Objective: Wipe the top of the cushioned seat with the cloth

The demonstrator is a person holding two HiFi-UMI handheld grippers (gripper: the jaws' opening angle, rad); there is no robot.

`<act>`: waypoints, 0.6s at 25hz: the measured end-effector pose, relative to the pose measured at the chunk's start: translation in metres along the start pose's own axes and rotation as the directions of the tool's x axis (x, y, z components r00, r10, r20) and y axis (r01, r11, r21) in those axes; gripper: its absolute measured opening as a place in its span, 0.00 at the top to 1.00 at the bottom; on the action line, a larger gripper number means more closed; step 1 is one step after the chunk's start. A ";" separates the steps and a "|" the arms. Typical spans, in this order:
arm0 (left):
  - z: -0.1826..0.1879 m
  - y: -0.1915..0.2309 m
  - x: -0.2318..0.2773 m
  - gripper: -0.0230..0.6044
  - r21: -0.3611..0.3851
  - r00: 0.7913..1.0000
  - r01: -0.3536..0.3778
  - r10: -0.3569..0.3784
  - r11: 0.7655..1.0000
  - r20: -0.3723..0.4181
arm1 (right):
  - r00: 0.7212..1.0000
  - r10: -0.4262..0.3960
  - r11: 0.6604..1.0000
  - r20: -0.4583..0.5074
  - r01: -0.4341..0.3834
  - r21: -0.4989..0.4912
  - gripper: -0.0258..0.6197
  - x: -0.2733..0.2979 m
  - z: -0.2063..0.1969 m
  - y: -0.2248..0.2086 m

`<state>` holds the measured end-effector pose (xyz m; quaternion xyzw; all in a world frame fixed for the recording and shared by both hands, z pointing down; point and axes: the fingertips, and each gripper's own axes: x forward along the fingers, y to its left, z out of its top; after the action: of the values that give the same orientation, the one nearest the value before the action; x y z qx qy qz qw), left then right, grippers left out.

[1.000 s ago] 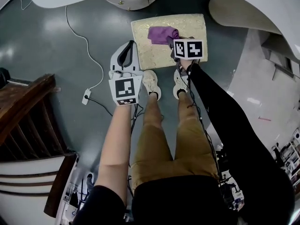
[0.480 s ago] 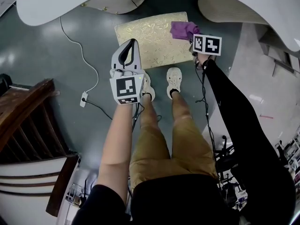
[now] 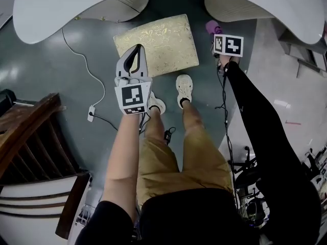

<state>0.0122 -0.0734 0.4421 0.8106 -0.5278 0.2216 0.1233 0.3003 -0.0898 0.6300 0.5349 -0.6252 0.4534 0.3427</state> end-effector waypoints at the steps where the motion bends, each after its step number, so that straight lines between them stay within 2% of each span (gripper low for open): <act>1: 0.000 -0.001 0.001 0.95 0.002 1.000 0.001 -0.001 1.000 -0.003 | 1.000 0.001 1.000 0.009 -0.001 -0.004 0.82 -0.003 0.000 -0.002; 5: -0.005 0.000 0.000 0.95 0.000 1.000 0.000 0.000 1.000 -0.022 | 0.999 0.019 1.000 0.029 -0.019 0.006 0.82 -0.014 -0.009 -0.008; 8: -0.001 0.004 0.000 0.95 -0.013 1.000 0.004 -0.004 1.000 0.003 | 0.998 0.044 0.999 0.055 -0.043 -0.005 0.82 -0.022 -0.012 0.000; 12: -0.013 0.017 -0.012 0.95 -0.015 1.000 0.004 -0.004 1.000 -0.002 | 0.983 0.136 0.988 0.126 -0.125 -0.091 0.82 -0.030 -0.010 0.041; 15: -0.026 0.031 -0.024 0.95 -0.019 1.000 0.005 -0.005 1.000 -0.009 | 0.970 0.196 0.972 0.142 -0.173 -0.157 0.82 -0.036 -0.016 0.084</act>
<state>-0.0303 -0.0558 0.4525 0.8096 -0.5273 0.2201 0.1341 0.2239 -0.0606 0.5860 0.4822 -0.7281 0.3941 0.2865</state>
